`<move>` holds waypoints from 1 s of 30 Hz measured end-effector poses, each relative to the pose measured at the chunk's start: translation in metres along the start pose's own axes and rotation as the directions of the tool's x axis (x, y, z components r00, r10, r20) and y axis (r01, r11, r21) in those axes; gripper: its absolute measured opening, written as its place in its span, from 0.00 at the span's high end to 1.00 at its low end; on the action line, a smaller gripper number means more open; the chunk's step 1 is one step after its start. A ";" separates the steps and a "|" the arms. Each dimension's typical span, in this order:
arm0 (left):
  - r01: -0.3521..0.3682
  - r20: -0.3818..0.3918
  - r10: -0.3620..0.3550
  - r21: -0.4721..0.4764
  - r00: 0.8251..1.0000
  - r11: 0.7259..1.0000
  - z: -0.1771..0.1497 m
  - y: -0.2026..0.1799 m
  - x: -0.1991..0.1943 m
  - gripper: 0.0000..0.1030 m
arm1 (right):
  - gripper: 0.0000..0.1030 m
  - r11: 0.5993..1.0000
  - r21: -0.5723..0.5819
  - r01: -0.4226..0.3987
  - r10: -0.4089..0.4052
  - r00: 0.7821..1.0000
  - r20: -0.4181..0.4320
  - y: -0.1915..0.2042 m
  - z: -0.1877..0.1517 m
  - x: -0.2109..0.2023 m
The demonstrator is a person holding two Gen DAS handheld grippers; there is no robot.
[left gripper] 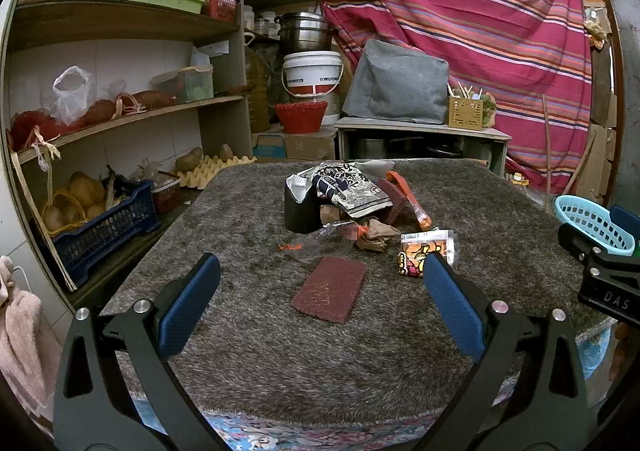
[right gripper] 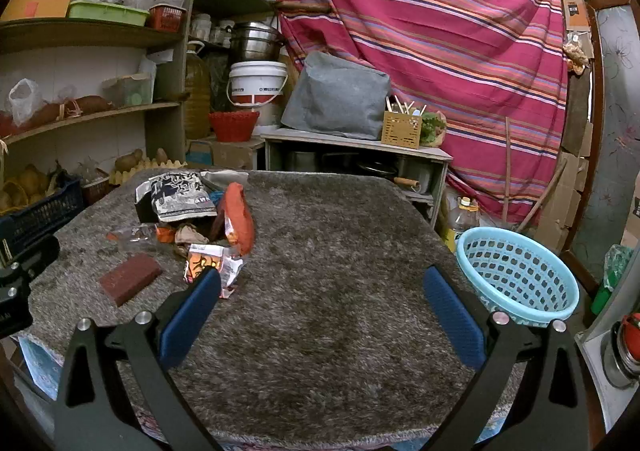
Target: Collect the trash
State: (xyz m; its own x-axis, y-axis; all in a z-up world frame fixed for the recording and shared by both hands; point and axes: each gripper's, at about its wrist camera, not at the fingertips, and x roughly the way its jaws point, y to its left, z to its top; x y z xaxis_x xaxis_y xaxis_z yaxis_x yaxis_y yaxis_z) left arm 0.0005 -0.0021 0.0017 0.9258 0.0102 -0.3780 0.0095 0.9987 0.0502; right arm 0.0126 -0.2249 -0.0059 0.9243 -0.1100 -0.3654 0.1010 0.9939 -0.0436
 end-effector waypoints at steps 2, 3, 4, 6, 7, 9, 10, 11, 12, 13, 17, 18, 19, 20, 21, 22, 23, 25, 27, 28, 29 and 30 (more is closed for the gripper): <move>0.002 0.000 -0.002 -0.001 1.000 1.000 -0.001 0.001 0.000 0.05 | 0.04 1.000 0.000 0.002 -0.002 1.000 0.000 0.001 0.000 0.000; 0.001 0.000 -0.001 -0.001 1.000 1.000 -0.001 0.001 0.000 0.05 | 0.04 1.000 -0.001 0.002 -0.002 1.000 0.000 0.001 0.000 0.000; 0.001 0.000 -0.001 -0.001 1.000 1.000 -0.001 0.001 0.001 0.05 | 0.04 1.000 -0.001 0.002 -0.002 1.000 -0.001 0.001 0.000 0.000; 0.002 0.000 -0.002 -0.002 1.000 1.000 -0.001 0.001 0.000 0.05 | 0.04 1.000 -0.002 0.001 -0.001 1.000 -0.003 0.001 0.000 0.000; 0.002 -0.001 -0.002 -0.002 1.000 1.000 -0.001 0.001 0.001 0.05 | 0.04 1.000 -0.002 0.002 -0.002 1.000 -0.004 0.000 -0.001 0.000; 0.001 -0.001 -0.001 -0.001 1.000 1.000 -0.001 0.001 0.000 0.05 | 0.04 1.000 -0.003 0.003 -0.003 1.000 -0.002 0.000 -0.001 0.000; 0.001 -0.002 -0.001 -0.003 1.000 1.000 -0.001 0.001 0.001 0.05 | 0.04 1.000 -0.003 0.003 -0.003 1.000 -0.002 0.000 -0.001 0.001; 0.003 -0.002 -0.003 -0.004 1.000 1.000 -0.001 0.002 0.000 0.05 | 0.04 1.000 -0.002 0.003 -0.003 1.000 -0.003 0.000 -0.001 0.001; 0.002 -0.001 -0.002 -0.004 1.000 1.000 -0.001 0.002 0.000 0.05 | 0.04 1.000 -0.001 0.002 -0.002 1.000 -0.004 0.000 -0.001 0.001; 0.001 -0.001 -0.001 -0.004 1.000 1.000 -0.001 0.002 0.000 0.05 | 0.04 1.000 0.000 0.001 -0.001 1.000 -0.005 0.000 -0.001 0.001; 0.002 -0.003 -0.002 -0.003 1.000 1.000 -0.001 0.002 0.001 0.05 | 0.04 1.000 -0.001 0.003 -0.003 1.000 -0.001 0.000 -0.001 0.001; 0.002 -0.003 -0.002 -0.002 1.000 1.000 -0.001 0.003 0.001 0.05 | 0.04 1.000 -0.002 0.006 -0.006 1.000 0.001 0.000 -0.001 0.001; 0.002 -0.002 -0.002 -0.003 1.000 1.000 -0.001 0.003 0.000 0.05 | 0.04 1.000 -0.004 0.009 -0.009 1.000 0.003 -0.001 -0.001 0.001; 0.002 -0.002 -0.002 -0.003 1.000 1.000 -0.001 0.003 0.000 0.05 | 0.04 1.000 -0.003 0.009 -0.009 1.000 0.004 -0.001 -0.001 0.001; 0.002 -0.002 -0.002 -0.003 1.000 1.000 -0.001 0.003 0.000 0.05 | 0.04 1.000 0.000 0.007 -0.007 1.000 0.004 -0.002 -0.001 0.001; 0.002 -0.001 -0.002 -0.003 1.000 1.000 -0.002 0.003 0.000 0.05 | 0.04 1.000 0.004 0.002 -0.002 1.000 0.001 -0.002 -0.001 0.001; 0.002 -0.002 -0.002 -0.003 1.000 1.000 -0.001 0.003 0.001 0.05 | 0.04 1.000 0.006 0.000 0.000 1.000 0.000 -0.002 -0.001 0.001; 0.003 -0.005 -0.003 -0.003 1.000 1.000 -0.001 0.003 0.001 0.05 | 0.04 1.000 0.008 0.001 -0.001 1.000 0.002 -0.002 0.000 0.001; 0.004 -0.003 -0.004 -0.007 1.000 1.000 -0.001 0.005 0.000 0.05 | 0.04 1.000 0.006 0.004 -0.004 1.000 0.003 -0.002 0.001 0.001; 0.002 -0.003 -0.002 -0.003 1.000 1.000 -0.002 0.004 0.001 0.05 | 0.04 1.000 0.006 0.004 -0.004 1.000 0.002 -0.002 0.001 0.001; 0.002 -0.001 -0.002 -0.003 1.000 1.000 -0.002 0.004 0.002 0.05 | 0.04 1.000 0.007 0.003 -0.003 1.000 0.001 -0.002 0.002 0.001; 0.001 -0.001 -0.001 -0.003 1.000 1.000 -0.003 0.005 0.002 0.05 | 0.04 1.000 0.006 0.004 -0.004 1.000 0.001 -0.001 0.002 0.001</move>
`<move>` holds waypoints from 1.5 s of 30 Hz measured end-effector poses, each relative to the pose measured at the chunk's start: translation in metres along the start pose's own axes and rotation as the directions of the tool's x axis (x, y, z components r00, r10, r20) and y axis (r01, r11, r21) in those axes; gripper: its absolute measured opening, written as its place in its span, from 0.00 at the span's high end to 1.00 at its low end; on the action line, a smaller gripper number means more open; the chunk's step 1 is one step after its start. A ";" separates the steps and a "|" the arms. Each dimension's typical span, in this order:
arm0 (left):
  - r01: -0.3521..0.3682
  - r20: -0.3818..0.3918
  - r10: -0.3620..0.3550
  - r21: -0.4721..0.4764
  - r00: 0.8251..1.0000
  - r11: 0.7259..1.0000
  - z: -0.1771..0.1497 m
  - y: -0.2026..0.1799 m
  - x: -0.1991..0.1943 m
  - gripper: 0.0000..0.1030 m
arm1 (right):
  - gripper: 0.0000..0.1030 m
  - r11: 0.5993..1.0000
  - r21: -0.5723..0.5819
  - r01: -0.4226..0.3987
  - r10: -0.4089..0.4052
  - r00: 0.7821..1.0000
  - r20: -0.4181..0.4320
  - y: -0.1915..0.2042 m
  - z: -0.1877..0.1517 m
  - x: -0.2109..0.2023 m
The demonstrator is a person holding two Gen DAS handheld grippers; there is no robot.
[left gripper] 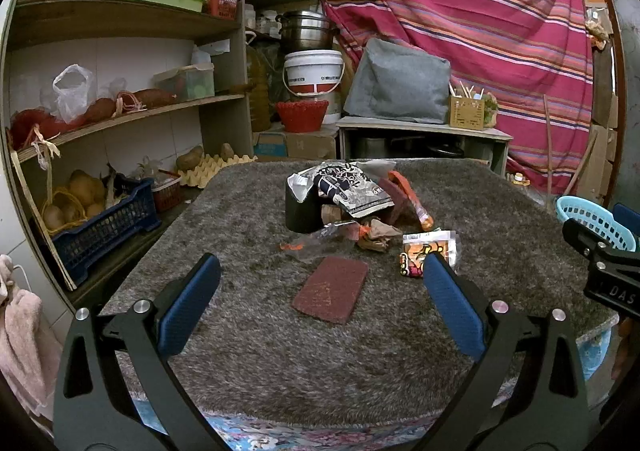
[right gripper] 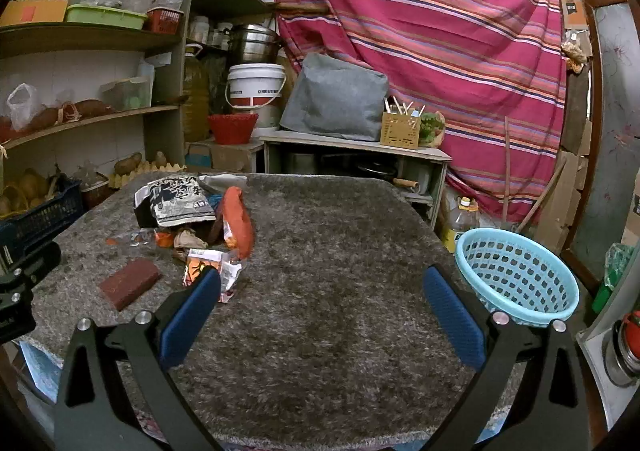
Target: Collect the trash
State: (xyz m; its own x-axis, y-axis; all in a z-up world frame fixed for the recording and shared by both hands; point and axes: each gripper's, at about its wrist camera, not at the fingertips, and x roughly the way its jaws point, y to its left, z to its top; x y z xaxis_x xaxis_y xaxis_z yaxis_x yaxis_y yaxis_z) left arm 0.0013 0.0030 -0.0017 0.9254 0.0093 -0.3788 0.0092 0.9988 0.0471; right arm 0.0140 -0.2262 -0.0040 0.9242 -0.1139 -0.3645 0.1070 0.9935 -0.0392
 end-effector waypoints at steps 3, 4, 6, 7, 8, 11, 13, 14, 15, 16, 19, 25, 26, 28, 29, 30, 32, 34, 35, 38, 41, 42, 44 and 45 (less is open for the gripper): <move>0.001 -0.001 -0.001 -0.001 1.000 1.000 0.000 0.000 0.000 0.05 | 0.04 1.000 -0.004 0.003 -0.003 1.000 -0.002 0.001 0.000 0.001; 0.000 0.000 0.000 0.000 1.000 1.000 0.000 0.000 0.000 0.05 | 0.04 1.000 -0.004 0.002 -0.002 1.000 -0.003 0.002 0.000 0.001; -0.001 0.001 0.001 0.000 1.000 1.000 0.000 0.001 0.000 0.05 | 0.04 1.000 -0.004 0.003 -0.003 1.000 -0.004 0.002 0.000 0.001; 0.001 -0.001 -0.001 -0.001 1.000 1.000 0.000 0.000 0.000 0.05 | 0.04 1.000 -0.005 0.004 -0.004 1.000 -0.002 0.003 0.000 0.001; 0.001 -0.001 -0.001 -0.001 1.000 1.000 0.000 0.000 0.000 0.05 | 0.04 1.000 -0.005 0.003 -0.003 1.000 -0.002 0.002 0.000 0.001; 0.001 -0.002 -0.001 -0.001 1.000 1.000 0.000 0.000 0.000 0.05 | 0.04 1.000 -0.005 0.002 -0.002 1.000 -0.004 0.001 0.000 0.001; 0.000 0.000 0.000 0.000 1.000 1.000 0.000 0.000 0.000 0.05 | 0.04 1.000 -0.005 0.003 -0.003 1.000 -0.004 0.001 0.000 0.001; 0.001 -0.001 -0.001 0.000 1.000 1.000 0.000 0.000 0.000 0.05 | 0.04 1.000 -0.004 0.002 -0.002 1.000 -0.004 0.001 0.000 0.001; 0.001 -0.001 -0.001 0.000 1.000 1.000 0.000 0.000 0.000 0.05 | 0.04 1.000 -0.003 0.002 -0.002 1.000 -0.004 0.001 0.000 0.002; 0.002 -0.001 -0.002 -0.001 1.000 1.000 0.000 0.001 0.000 0.05 | 0.04 1.000 -0.003 0.002 -0.002 1.000 -0.005 0.001 0.000 0.002; 0.001 -0.001 -0.001 0.000 1.000 1.000 0.000 0.001 0.000 0.05 | 0.04 1.000 -0.004 0.002 -0.002 1.000 -0.005 0.001 0.000 0.002; 0.000 -0.001 0.000 0.000 1.000 1.000 0.000 0.001 0.000 0.05 | 0.04 1.000 -0.004 0.001 -0.001 1.000 -0.005 0.000 0.000 0.002; 0.001 -0.001 -0.001 0.000 1.000 1.000 0.000 0.001 0.000 0.05 | 0.04 1.000 -0.004 0.001 -0.001 1.000 -0.005 0.000 0.000 0.002; 0.001 -0.003 -0.001 0.000 1.000 1.000 0.000 0.001 0.000 0.05 | 0.04 1.000 -0.004 0.002 -0.002 1.000 -0.005 0.000 0.000 0.003; 0.002 -0.003 -0.002 0.000 1.000 1.000 0.000 0.001 0.000 0.05 | 0.04 1.000 -0.004 0.002 -0.002 1.000 -0.006 0.000 0.000 0.003; 0.002 -0.004 -0.002 -0.001 1.000 1.000 0.000 0.001 0.001 0.05 | 0.04 1.000 -0.003 0.001 -0.001 1.000 -0.006 0.000 0.000 0.003; 0.002 -0.003 -0.002 -0.002 1.000 1.000 0.000 0.002 0.001 0.05 | 0.04 1.000 -0.002 0.002 -0.002 1.000 -0.006 0.000 0.000 0.003; 0.000 -0.003 0.000 -0.001 1.000 1.000 0.000 0.002 0.001 0.05 | 0.04 1.000 -0.002 0.001 -0.001 1.000 -0.006 0.000 0.000 0.003; 0.001 -0.003 -0.001 -0.002 1.000 1.000 0.000 0.001 0.001 0.05 | 0.04 1.000 -0.001 0.001 -0.001 1.000 -0.007 0.000 0.000 0.003; 0.001 -0.004 -0.001 -0.001 1.000 1.000 0.000 0.002 0.001 0.05 | 0.04 1.000 -0.001 0.000 0.000 1.000 -0.008 0.000 0.000 0.003; 0.000 -0.006 0.000 0.000 1.000 1.000 0.000 0.003 0.001 0.05 | 0.04 1.000 -0.001 0.003 -0.003 1.000 -0.007 0.000 0.000 0.004; -0.001 -0.007 0.001 0.001 1.000 1.000 -0.001 0.003 0.002 0.05 | 0.04 1.000 -0.001 0.003 -0.003 1.000 -0.007 0.000 0.000 0.004; -0.003 -0.009 0.003 -0.001 1.000 1.000 0.000 0.007 0.003 0.05 | 0.04 1.000 0.002 0.006 -0.006 1.000 -0.009 0.000 -0.001 0.004; -0.007 -0.009 0.007 -0.003 1.000 1.000 0.000 0.008 0.004 0.05 | 0.04 1.000 0.004 0.011 -0.011 1.000 -0.012 0.001 -0.001 0.004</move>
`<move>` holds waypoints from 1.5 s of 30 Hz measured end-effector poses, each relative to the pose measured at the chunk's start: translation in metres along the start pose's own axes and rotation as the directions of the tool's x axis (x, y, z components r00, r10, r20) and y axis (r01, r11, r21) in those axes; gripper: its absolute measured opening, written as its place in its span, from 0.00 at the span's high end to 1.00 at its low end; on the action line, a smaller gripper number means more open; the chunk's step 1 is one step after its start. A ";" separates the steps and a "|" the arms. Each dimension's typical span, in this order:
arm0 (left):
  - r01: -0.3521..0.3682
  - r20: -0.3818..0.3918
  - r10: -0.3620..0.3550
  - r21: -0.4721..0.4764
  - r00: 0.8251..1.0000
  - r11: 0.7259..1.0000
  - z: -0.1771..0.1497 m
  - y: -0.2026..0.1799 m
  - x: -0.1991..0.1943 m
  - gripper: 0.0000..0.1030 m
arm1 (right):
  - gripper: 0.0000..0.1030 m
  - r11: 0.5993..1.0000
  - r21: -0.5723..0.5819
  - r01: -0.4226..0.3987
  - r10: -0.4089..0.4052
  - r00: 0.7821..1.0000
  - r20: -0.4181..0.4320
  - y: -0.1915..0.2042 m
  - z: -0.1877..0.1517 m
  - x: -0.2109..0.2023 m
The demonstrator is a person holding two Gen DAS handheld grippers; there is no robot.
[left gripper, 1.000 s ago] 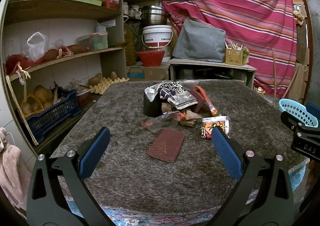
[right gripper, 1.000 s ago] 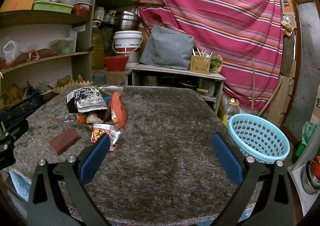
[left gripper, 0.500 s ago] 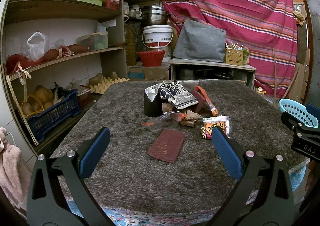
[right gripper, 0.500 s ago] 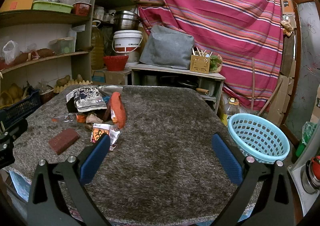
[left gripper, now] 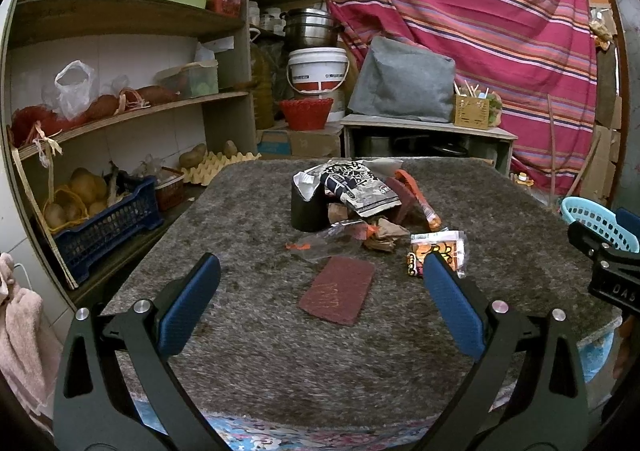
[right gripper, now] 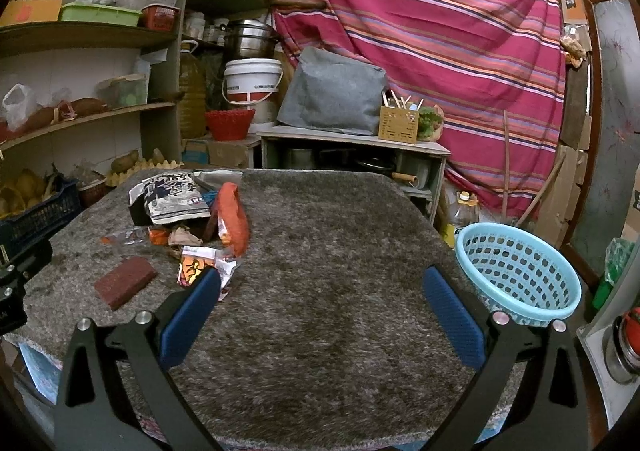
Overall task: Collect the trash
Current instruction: 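Grasp the maroon scouring pad with the left tool while the right tool grasps the orange snack packet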
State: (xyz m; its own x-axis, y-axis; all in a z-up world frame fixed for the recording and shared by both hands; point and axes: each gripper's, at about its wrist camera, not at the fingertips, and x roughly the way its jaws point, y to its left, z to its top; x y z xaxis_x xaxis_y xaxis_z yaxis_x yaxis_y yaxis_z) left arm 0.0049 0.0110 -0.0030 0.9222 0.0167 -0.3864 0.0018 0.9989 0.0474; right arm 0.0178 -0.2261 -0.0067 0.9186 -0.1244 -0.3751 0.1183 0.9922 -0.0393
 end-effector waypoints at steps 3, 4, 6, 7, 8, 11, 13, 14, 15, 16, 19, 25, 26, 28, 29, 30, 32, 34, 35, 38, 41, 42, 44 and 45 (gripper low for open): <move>-0.011 -0.005 0.011 -0.002 1.000 1.000 0.000 0.004 0.005 0.05 | 0.04 1.000 0.005 0.011 -0.011 1.000 -0.002 -0.001 -0.001 0.000; -0.015 -0.008 0.015 -0.004 1.000 1.000 -0.001 0.005 0.006 0.05 | 0.04 1.000 0.005 0.015 -0.015 1.000 -0.001 -0.002 -0.001 0.001; -0.021 -0.014 0.021 -0.003 1.000 1.000 -0.001 0.005 0.008 0.05 | 0.04 1.000 0.010 0.025 -0.025 1.000 0.002 -0.006 0.000 0.003; -0.022 -0.018 0.022 -0.002 1.000 1.000 -0.002 0.006 0.010 0.05 | 0.04 0.999 0.016 0.030 -0.030 1.000 -0.001 -0.010 0.001 0.006; -0.022 -0.022 0.022 -0.001 1.000 1.000 -0.001 0.006 0.012 0.05 | 0.04 0.999 0.021 0.031 -0.031 1.000 -0.002 -0.012 0.002 0.007; -0.018 -0.037 0.018 0.000 0.999 1.000 -0.002 0.006 0.018 0.05 | 0.04 0.999 0.024 0.042 -0.042 0.999 -0.010 -0.016 0.002 0.011; -0.011 -0.046 0.012 0.001 0.999 1.000 -0.003 0.006 0.022 0.05 | 0.04 0.998 0.024 0.050 -0.049 0.999 -0.022 -0.018 0.002 0.015; -0.010 -0.050 0.010 0.003 0.999 1.000 -0.003 0.006 0.025 0.05 | 0.04 0.998 0.026 0.051 -0.051 0.998 -0.028 -0.020 0.002 0.018; -0.009 -0.055 0.009 0.005 0.998 1.000 -0.003 0.006 0.028 0.05 | 0.04 0.998 0.028 0.054 -0.053 0.998 -0.035 -0.021 0.002 0.020; -0.009 -0.059 0.010 0.006 0.998 1.000 -0.003 0.006 0.030 0.05 | 0.04 0.998 0.034 0.056 -0.055 0.998 -0.044 -0.023 0.002 0.024; -0.014 -0.074 0.015 0.013 0.997 1.000 -0.006 0.005 0.039 0.05 | 0.04 0.998 0.051 0.036 -0.033 0.997 -0.067 -0.032 0.002 0.037; 0.020 -0.145 -0.019 0.002 0.989 1.000 -0.010 0.006 0.068 0.05 | 0.04 0.994 0.109 0.012 0.002 0.992 -0.127 -0.046 -0.005 0.063; 0.024 -0.154 -0.025 -0.005 0.988 1.000 -0.011 0.006 0.073 0.05 | 0.04 0.994 0.103 0.024 -0.009 0.989 -0.146 -0.047 -0.006 0.067; 0.032 -0.183 -0.034 -0.017 0.982 0.999 -0.013 0.007 0.085 0.05 | 0.04 0.995 0.077 0.066 -0.053 0.985 -0.166 -0.048 -0.007 0.073; 0.034 -0.186 -0.036 -0.018 0.982 0.999 -0.015 0.007 0.089 0.05 | 0.04 0.995 0.072 0.072 -0.059 0.983 -0.172 -0.049 -0.007 0.075; 0.029 -0.201 -0.032 -0.014 0.979 0.999 -0.017 0.006 0.096 0.05 | 0.04 0.995 0.076 0.065 -0.051 0.984 -0.170 -0.050 -0.007 0.077; 0.041 -0.225 -0.042 -0.009 0.973 0.999 -0.020 0.004 0.105 0.05 | 0.04 0.994 0.082 0.078 -0.065 0.985 -0.161 -0.051 -0.006 0.078; 0.045 -0.235 -0.042 0.005 0.971 0.999 -0.025 0.001 0.113 0.05 | 0.04 0.992 0.073 0.100 -0.088 0.984 -0.153 -0.050 -0.005 0.078; 0.045 -0.246 -0.039 0.018 0.969 0.999 -0.026 0.000 0.117 0.05 | 0.04 0.992 0.068 0.109 -0.097 0.984 -0.151 -0.048 -0.005 0.078; 0.034 -0.269 -0.020 0.045 0.963 0.998 -0.031 -0.004 0.129 0.05 | 0.04 0.991 0.066 0.114 -0.103 0.984 -0.147 -0.045 -0.005 0.080; 0.052 -0.283 -0.040 0.037 0.958 0.998 -0.031 -0.005 0.136 0.05 | 0.04 0.993 0.072 0.099 -0.087 0.984 -0.156 -0.042 -0.004 0.085; 0.048 -0.291 -0.034 0.043 0.956 0.998 -0.032 -0.005 0.140 0.05 | 0.04 0.993 0.074 0.096 -0.083 0.984 -0.160 -0.040 -0.005 0.086; 0.045 -0.309 -0.028 0.047 0.951 0.998 -0.034 -0.004 0.147 0.08 | 0.04 0.993 0.072 0.095 -0.082 0.983 -0.166 -0.037 -0.005 0.089; 0.051 -0.319 -0.035 0.042 0.947 0.998 -0.035 -0.004 0.150 0.12 | 0.04 0.993 0.070 0.093 -0.080 0.982 -0.169 -0.036 -0.005 0.090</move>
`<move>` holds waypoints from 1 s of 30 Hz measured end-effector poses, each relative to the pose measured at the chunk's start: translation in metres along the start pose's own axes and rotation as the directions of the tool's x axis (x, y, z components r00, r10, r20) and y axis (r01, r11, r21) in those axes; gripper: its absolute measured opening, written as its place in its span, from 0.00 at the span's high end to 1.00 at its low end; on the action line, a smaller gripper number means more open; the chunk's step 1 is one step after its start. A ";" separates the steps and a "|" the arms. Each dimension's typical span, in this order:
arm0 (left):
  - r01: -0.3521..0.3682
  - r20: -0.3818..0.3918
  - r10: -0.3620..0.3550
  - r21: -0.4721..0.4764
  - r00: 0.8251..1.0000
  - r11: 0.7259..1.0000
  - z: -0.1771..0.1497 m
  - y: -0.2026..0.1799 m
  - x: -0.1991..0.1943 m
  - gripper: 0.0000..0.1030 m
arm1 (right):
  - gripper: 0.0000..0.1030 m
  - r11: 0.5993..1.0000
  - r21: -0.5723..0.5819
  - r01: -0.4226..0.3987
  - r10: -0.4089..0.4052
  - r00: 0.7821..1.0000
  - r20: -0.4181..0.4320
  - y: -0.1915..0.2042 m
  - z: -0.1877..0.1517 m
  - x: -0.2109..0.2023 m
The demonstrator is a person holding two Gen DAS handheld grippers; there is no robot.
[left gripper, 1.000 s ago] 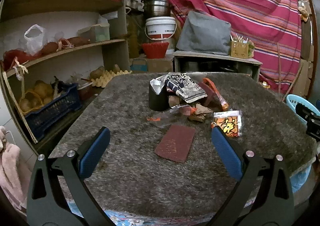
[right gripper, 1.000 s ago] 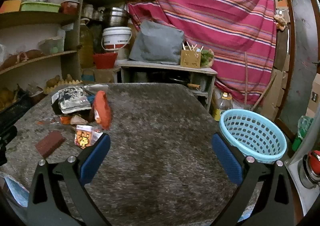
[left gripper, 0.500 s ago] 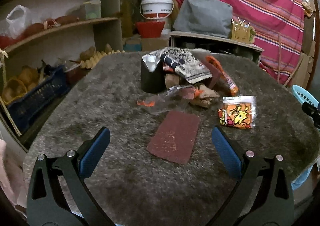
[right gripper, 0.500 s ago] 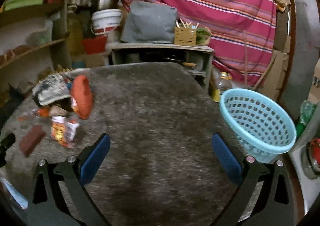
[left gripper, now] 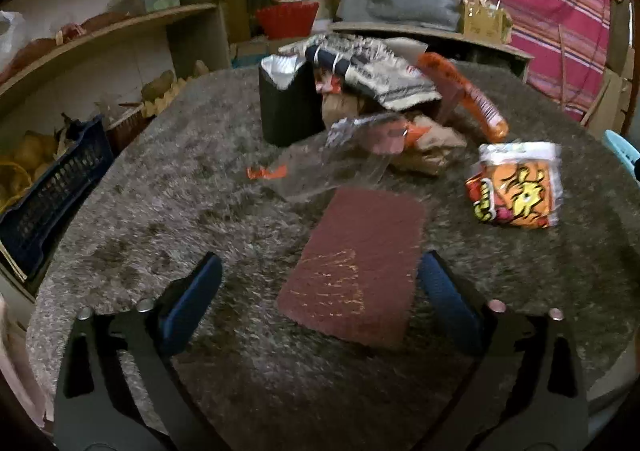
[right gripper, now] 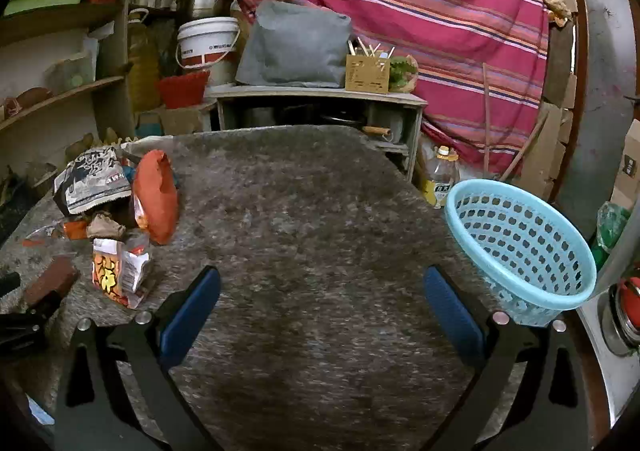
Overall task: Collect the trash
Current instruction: 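Grasp the maroon scouring pad with the left tool while the right tool grasps the orange snack packet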
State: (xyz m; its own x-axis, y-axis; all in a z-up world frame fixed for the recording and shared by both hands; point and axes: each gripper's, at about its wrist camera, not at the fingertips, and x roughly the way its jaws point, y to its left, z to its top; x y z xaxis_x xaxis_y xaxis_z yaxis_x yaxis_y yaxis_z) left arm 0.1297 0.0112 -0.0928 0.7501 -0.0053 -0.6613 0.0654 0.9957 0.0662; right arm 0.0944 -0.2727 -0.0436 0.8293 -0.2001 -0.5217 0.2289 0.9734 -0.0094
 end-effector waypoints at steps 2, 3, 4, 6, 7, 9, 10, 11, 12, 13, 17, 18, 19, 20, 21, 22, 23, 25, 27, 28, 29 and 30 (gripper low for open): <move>0.036 -0.009 -0.036 -0.004 0.999 0.999 0.001 0.001 0.002 0.19 | 0.04 1.000 -0.002 -0.003 0.003 1.000 -0.003 0.002 -0.001 0.001; 0.049 -0.010 -0.049 0.001 0.999 0.999 0.001 0.000 0.003 0.24 | 0.04 1.000 -0.001 -0.005 0.005 1.000 -0.004 0.003 -0.001 0.001; 0.065 -0.015 -0.065 0.009 0.998 0.998 0.001 -0.001 0.003 0.29 | 0.04 1.000 -0.001 -0.006 0.006 1.000 -0.006 0.004 -0.002 0.002; 0.092 -0.018 -0.092 0.016 0.996 0.996 0.001 -0.003 0.002 0.40 | 0.04 1.000 -0.004 -0.016 0.016 1.000 -0.012 0.005 -0.003 0.003; 0.098 -0.022 -0.097 0.021 0.995 0.995 0.001 -0.005 0.000 0.40 | 0.04 1.000 -0.005 -0.020 0.020 1.000 -0.014 0.006 -0.003 0.003; 0.100 -0.023 -0.100 0.014 0.995 0.995 0.000 -0.004 -0.001 0.40 | 0.04 1.000 -0.011 -0.027 0.027 1.000 -0.016 0.010 -0.004 0.003; 0.110 -0.026 -0.110 -0.002 0.994 0.994 0.001 -0.001 -0.003 0.40 | 0.04 0.999 -0.017 -0.031 0.030 0.999 -0.017 0.012 -0.005 0.003; 0.113 -0.025 -0.113 -0.009 0.993 0.994 0.001 -0.001 -0.005 0.40 | 0.04 0.999 -0.021 -0.033 0.033 0.999 -0.018 0.014 -0.005 0.003; 0.112 -0.022 -0.112 -0.012 0.993 0.994 0.001 0.001 -0.008 0.41 | 0.04 0.999 -0.027 -0.038 0.037 0.999 -0.018 0.016 -0.005 0.002; 0.109 -0.012 -0.109 -0.011 0.994 0.994 0.001 0.002 -0.014 0.41 | 0.04 0.998 -0.032 -0.048 0.047 0.999 -0.017 0.020 -0.005 0.000; 0.102 0.047 -0.103 0.019 0.994 0.995 0.005 0.003 -0.040 0.41 | 0.04 0.995 -0.058 -0.083 0.082 0.996 -0.025 0.039 -0.006 -0.003; 0.096 0.068 -0.097 0.029 0.993 0.995 0.008 0.005 -0.047 0.41 | 0.04 0.993 -0.068 -0.093 0.091 0.995 -0.030 0.045 -0.006 -0.004; 0.089 0.081 -0.091 0.032 0.993 0.996 0.012 0.006 -0.051 0.41 | 0.04 0.992 -0.073 -0.104 0.102 0.994 -0.034 0.051 -0.007 -0.004; 0.083 0.094 -0.086 0.031 0.992 0.996 0.015 0.009 -0.055 0.41 | 0.04 0.990 -0.077 -0.118 0.115 0.993 -0.041 0.056 -0.007 -0.004; 0.079 0.104 -0.081 0.027 0.991 0.997 0.019 0.013 -0.058 0.41 | 0.04 0.988 -0.079 -0.132 0.128 0.991 -0.049 0.061 -0.007 -0.004; 0.076 0.113 -0.077 0.018 0.991 0.997 0.024 0.018 -0.061 0.41 | 0.04 0.986 -0.082 -0.147 0.143 0.988 -0.060 0.069 -0.006 -0.003; 0.072 0.121 -0.073 0.009 0.990 0.997 0.029 0.023 -0.062 0.41 | 0.04 0.984 -0.083 -0.158 0.153 0.986 -0.068 0.074 -0.006 -0.002; 0.059 0.141 -0.057 -0.012 0.988 0.998 0.038 0.033 -0.067 0.41 | 0.04 0.980 -0.083 -0.183 0.175 0.981 -0.087 0.087 -0.005 0.001; 0.043 0.167 -0.039 -0.019 0.985 0.999 0.048 0.042 -0.071 0.41 | 0.04 0.978 -0.087 -0.192 0.182 0.977 -0.109 0.100 -0.004 0.005; 0.035 0.184 -0.031 -0.019 0.982 0.999 0.053 0.046 -0.074 0.41 | 0.04 0.977 -0.090 -0.192 0.182 0.977 -0.111 0.104 -0.003 0.005; 0.027 0.196 -0.023 -0.017 0.980 0.999 0.058 0.049 -0.075 0.41 | 0.04 0.977 -0.097 -0.189 0.178 0.978 -0.112 0.111 -0.002 0.007; 0.014 0.208 -0.010 -0.016 0.978 1.000 0.063 0.053 -0.074 0.41 | 0.04 0.978 -0.105 -0.183 0.171 0.979 -0.112 0.116 0.000 0.008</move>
State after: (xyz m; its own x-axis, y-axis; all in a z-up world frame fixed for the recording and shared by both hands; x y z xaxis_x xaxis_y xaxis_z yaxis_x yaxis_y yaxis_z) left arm 0.1191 0.0585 0.0064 0.8701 -0.0347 -0.4917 0.0655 0.9968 0.0455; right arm 0.1278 -0.1614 -0.0494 0.7938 -0.0171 -0.6079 0.0189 0.9998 -0.0034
